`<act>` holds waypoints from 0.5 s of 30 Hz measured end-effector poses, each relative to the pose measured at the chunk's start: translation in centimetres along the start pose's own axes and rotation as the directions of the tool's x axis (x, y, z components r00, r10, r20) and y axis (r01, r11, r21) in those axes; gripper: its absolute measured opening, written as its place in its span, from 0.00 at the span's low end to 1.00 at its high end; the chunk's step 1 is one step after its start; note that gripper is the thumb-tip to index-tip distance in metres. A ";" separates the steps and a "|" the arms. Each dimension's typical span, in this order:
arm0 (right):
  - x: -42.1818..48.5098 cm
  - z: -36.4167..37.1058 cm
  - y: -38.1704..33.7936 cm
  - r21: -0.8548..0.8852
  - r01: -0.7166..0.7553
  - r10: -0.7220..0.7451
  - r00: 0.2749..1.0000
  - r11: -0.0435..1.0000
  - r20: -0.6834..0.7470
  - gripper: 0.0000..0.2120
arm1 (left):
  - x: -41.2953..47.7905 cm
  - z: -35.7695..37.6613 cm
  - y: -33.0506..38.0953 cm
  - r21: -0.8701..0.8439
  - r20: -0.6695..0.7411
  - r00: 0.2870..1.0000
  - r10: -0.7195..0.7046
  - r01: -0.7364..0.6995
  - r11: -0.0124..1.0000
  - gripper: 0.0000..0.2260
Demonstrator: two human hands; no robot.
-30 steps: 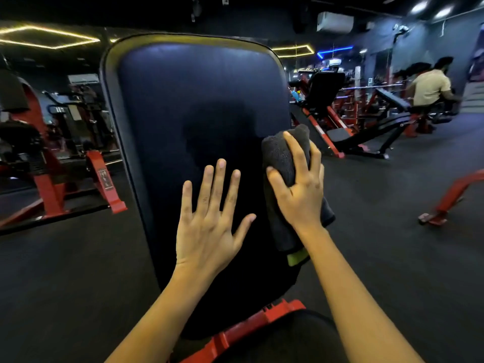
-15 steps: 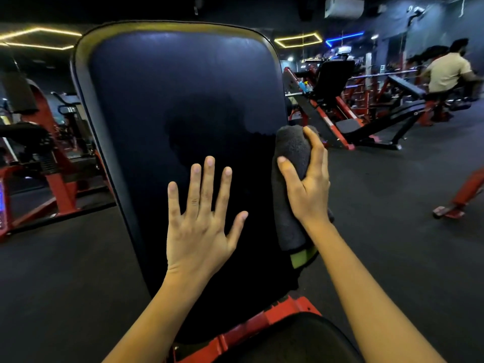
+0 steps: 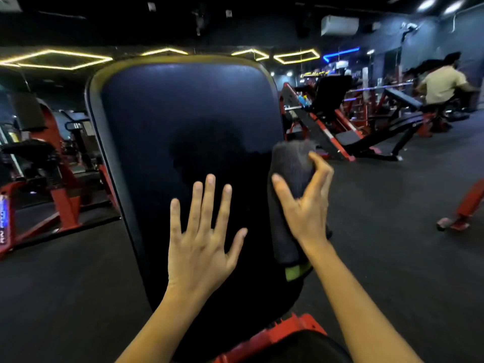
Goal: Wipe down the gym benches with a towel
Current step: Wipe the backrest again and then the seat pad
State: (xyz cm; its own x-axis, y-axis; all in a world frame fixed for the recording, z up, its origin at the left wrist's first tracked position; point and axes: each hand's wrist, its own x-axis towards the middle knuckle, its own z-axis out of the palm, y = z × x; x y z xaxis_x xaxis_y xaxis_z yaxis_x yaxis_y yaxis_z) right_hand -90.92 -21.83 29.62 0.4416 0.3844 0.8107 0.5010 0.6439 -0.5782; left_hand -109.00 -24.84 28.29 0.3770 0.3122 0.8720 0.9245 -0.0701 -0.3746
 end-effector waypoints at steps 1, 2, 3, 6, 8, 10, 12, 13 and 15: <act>-1.0 -0.3 0.5 -0.010 -0.017 0.017 1.000 1.000 0.026 0.36 | 0.4 -0.2 -0.1 -0.038 -0.024 1.000 -0.007 0.006 0.999 0.31; -2.1 -0.9 0.8 -0.009 -0.065 0.065 0.995 0.998 0.076 0.37 | 0.7 -0.4 -0.2 -0.069 -0.035 0.999 -0.012 0.010 0.998 0.31; -2.7 -1.3 1.0 0.005 -0.125 0.123 0.985 0.992 0.123 0.38 | 1.4 -0.6 -0.3 -0.088 -0.046 0.999 -0.019 0.015 0.996 0.31; -2.0 -1.4 0.6 -0.008 -0.222 0.221 0.962 0.975 0.161 0.38 | 3.9 -1.1 -0.9 -0.095 -0.055 0.998 -0.028 0.023 0.995 0.31; -0.5 -0.7 -0.1 -0.026 -0.242 0.243 0.958 0.970 0.151 0.37 | 5.4 -1.2 -1.5 -0.086 -0.041 0.999 -0.027 0.024 0.996 0.31; 0.9 -0.2 -0.4 0.000 -0.244 0.242 0.961 0.970 0.136 0.37 | 6.9 -1.3 -2.1 -0.078 -0.035 0.999 -0.024 0.021 0.997 0.31; 2.4 0.0 -0.3 0.052 -0.243 0.233 0.961 0.969 0.150 0.37 | 8.3 -1.5 -2.7 -0.065 -0.041 0.999 -0.012 0.009 0.998 0.31; 3.2 0.0 -0.4 0.075 -0.244 0.230 0.960 0.967 0.161 0.37 | 8.9 -1.6 -3.0 -0.059 -0.047 0.999 -0.005 0.003 0.998 0.31; 5.1 0.3 -1.0 0.099 -0.228 0.208 0.961 0.969 0.181 0.36 | 10.0 -1.9 -3.5 -0.058 -0.049 0.999 -0.003 0.000 0.998 0.31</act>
State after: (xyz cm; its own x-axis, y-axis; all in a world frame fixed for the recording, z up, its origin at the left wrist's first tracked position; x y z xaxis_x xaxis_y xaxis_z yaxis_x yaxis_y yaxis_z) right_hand -89.37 -20.32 34.41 0.3936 0.6234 0.6756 0.3107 0.6015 -0.7360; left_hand -108.33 -23.27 38.95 0.3766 0.2656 0.8875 0.9262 -0.1251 -0.3556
